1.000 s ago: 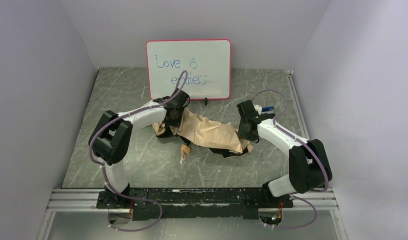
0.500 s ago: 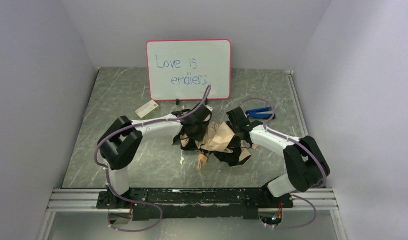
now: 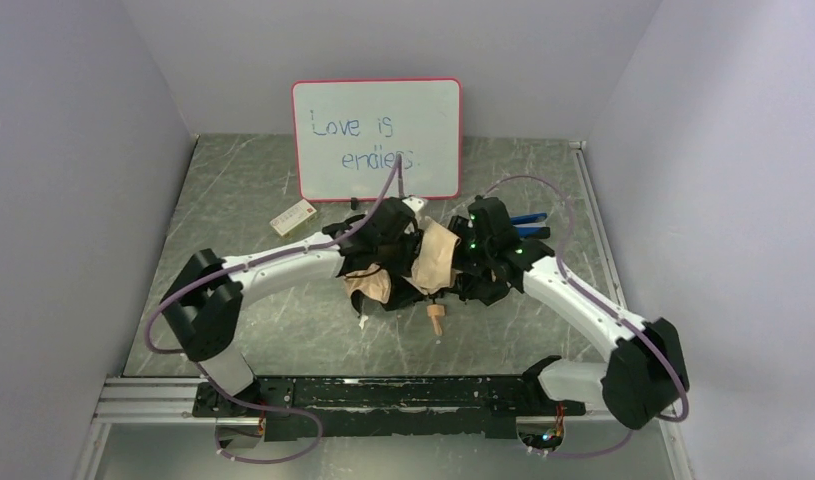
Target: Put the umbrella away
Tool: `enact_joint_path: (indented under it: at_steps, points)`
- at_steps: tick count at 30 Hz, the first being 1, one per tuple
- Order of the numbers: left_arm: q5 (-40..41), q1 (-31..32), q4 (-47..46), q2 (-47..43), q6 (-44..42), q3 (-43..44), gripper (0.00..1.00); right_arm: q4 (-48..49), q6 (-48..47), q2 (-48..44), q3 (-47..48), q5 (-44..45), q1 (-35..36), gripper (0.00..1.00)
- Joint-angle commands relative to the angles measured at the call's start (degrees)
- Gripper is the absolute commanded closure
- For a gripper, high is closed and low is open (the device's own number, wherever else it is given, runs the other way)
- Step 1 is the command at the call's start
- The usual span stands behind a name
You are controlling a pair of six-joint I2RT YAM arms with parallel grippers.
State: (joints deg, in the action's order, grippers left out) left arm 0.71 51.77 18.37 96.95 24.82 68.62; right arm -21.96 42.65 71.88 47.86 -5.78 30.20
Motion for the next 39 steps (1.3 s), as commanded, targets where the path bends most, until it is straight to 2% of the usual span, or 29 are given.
enact_joint_path:
  at_steps: [1,6,10,14,19,23,28,39]
  points:
    - [7.2,-2.12,2.35,-5.66,1.12,-0.31,0.56,-8.93,0.59,-7.13,3.4,12.0,0.01,0.41]
    - [10.78,-6.28,4.94,-9.91,-0.33,-2.95,0.48,-15.39,-0.03,-13.44,7.4,16.41,-0.3,0.32]
    - [13.36,-7.47,6.14,-12.19,-0.51,-4.26,0.46,-20.63,1.32,-14.89,15.44,19.09,-0.35,0.25]
    - [15.6,-7.56,6.38,-15.03,0.61,-6.07,0.46,-26.76,5.18,-11.95,30.19,23.03,-0.3,0.16]
    - [16.16,-7.56,7.27,-18.54,2.36,-9.34,0.47,-35.02,10.87,-4.35,53.0,24.76,-0.24,0.14]
    - [17.15,-7.57,7.68,-22.14,4.1,-12.42,0.47,-38.3,13.97,0.07,63.66,24.22,-0.31,0.11]
    - [19.46,-7.56,9.26,-25.09,4.98,-12.64,0.47,-37.24,14.59,2.21,67.48,19.52,-0.29,0.1]
    - [19.92,-7.53,10.52,-25.78,6.1,-12.34,0.49,-34.56,12.98,-0.97,64.02,20.65,-0.24,0.07]
